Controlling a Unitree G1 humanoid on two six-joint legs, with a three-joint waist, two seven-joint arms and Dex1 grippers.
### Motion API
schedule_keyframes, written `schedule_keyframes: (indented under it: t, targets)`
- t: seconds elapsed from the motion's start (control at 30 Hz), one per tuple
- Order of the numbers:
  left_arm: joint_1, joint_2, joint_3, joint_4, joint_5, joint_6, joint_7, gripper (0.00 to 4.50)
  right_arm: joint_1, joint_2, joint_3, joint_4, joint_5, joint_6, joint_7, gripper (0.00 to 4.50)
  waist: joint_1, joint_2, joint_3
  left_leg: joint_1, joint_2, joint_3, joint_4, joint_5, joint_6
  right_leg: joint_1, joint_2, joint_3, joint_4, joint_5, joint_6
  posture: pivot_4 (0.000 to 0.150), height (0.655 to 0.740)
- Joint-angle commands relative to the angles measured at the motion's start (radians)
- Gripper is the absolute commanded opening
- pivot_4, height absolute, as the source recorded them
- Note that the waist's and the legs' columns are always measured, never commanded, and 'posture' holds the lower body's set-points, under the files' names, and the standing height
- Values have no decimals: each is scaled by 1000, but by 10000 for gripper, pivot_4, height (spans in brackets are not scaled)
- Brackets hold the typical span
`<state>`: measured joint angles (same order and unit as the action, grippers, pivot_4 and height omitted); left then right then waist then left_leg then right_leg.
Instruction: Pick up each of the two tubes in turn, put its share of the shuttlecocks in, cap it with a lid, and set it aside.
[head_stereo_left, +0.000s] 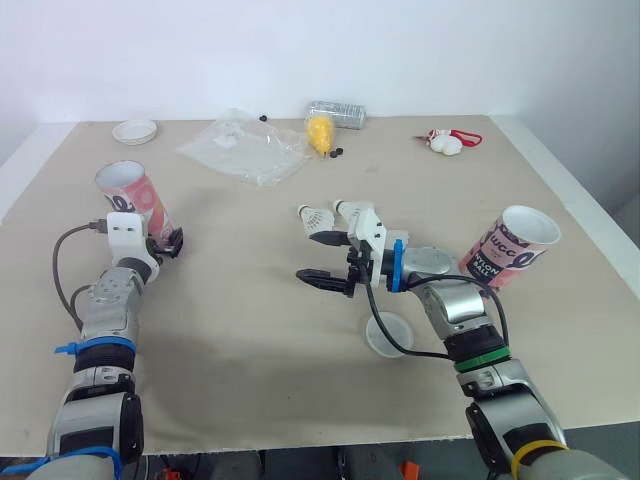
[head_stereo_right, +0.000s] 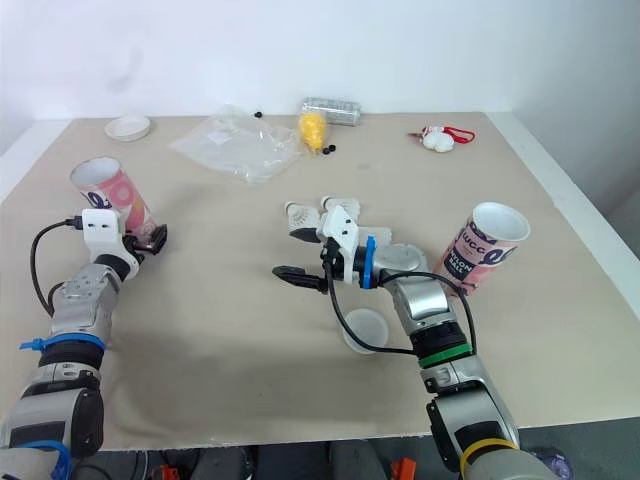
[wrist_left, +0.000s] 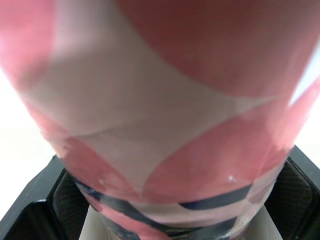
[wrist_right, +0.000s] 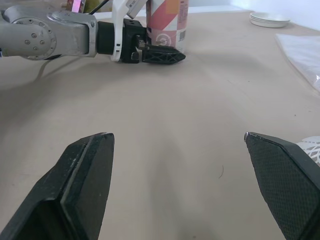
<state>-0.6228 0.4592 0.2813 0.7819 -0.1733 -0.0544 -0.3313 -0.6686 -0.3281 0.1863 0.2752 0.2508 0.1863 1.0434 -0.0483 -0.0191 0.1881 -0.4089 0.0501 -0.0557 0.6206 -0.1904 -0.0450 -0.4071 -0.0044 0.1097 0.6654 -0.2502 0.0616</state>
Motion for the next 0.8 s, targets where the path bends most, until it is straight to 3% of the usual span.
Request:
schedule_keyframes:
  t: [0.03,0.13,0.5,0.63,0.8]
  targets:
    - [-11,17,1,36,-1,-27,-24,39896,-13,-8,-23,-50,11,-1,-4,45000,0,0,0,0,0,0,0,0,0,0,0,0,0,0,0,1500,7400]
    - [-12,17,8,44,-6,-36,-19,30706,-12,-9,-23,-56,12,3,-5,45000,0,0,0,0,0,0,0,0,0,0,0,0,0,0,0,1500,7400]
    - [30,46,8,-29,-34,-51,-93,30706,-8,-21,-24,-78,17,10,4,45000,-3,0,0,0,0,0,-1,0,0,0,0,0,0,0,0,1500,7400]
    - [53,67,-37,-150,-44,-56,-232,30706,9,-41,-36,-120,35,27,9,45000,-1,0,0,-1,0,0,-2,0,0,-1,0,0,0,-1,0,1500,7400]
    - [98,156,-187,-373,-29,-30,-538,30706,91,-97,-86,-251,89,92,-5,45000,3,0,0,-5,0,-1,-1,0,-1,-3,-1,-1,-1,-1,0,1500,7400]
